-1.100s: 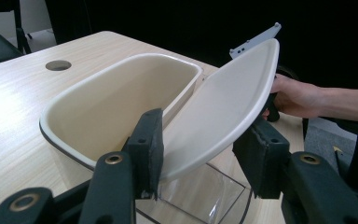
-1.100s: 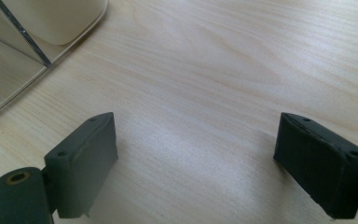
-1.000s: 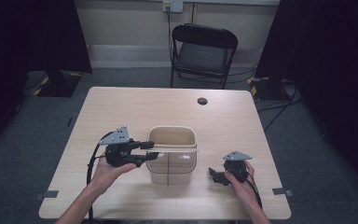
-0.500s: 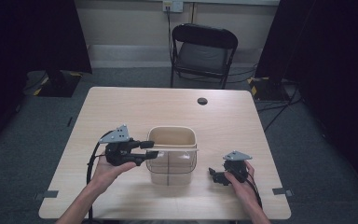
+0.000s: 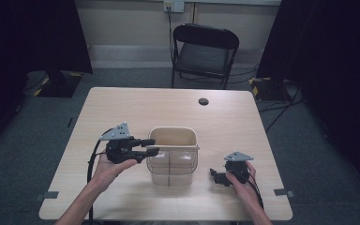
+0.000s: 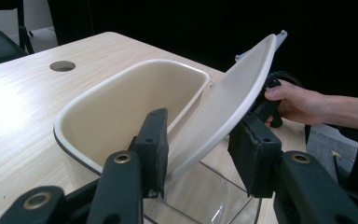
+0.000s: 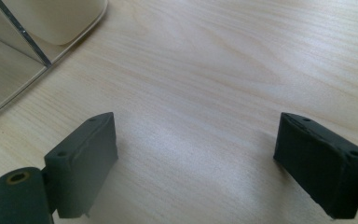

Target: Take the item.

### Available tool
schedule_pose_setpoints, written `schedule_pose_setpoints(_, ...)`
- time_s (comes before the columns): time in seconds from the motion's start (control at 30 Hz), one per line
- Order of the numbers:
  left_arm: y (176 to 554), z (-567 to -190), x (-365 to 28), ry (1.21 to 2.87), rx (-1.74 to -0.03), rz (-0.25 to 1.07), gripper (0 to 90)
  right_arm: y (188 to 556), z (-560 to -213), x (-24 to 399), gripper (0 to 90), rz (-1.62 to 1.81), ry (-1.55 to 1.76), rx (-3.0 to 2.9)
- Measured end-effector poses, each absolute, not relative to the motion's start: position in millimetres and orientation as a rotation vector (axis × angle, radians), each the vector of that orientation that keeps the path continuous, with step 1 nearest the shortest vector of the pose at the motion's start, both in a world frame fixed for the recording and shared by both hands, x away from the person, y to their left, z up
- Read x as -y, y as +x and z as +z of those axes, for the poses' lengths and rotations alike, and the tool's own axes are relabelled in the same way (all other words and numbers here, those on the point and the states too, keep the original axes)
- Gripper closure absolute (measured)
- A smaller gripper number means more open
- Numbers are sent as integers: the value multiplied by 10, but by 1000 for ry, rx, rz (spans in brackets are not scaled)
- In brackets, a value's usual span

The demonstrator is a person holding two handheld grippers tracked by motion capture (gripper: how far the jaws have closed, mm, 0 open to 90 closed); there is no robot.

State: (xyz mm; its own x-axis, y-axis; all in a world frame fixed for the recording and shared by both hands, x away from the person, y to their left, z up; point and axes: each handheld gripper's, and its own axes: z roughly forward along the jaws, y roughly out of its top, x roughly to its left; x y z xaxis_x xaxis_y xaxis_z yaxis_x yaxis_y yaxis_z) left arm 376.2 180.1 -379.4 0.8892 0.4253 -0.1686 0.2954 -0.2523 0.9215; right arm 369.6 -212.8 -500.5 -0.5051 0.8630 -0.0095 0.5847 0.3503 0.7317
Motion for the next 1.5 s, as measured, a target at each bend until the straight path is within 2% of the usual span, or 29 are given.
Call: schedule_pose_setpoints(1.5, 3928, -3809, -1790, 1862, -562, 120, 631, 3698, -5005, 2128, 121, 960, 1268, -2223)
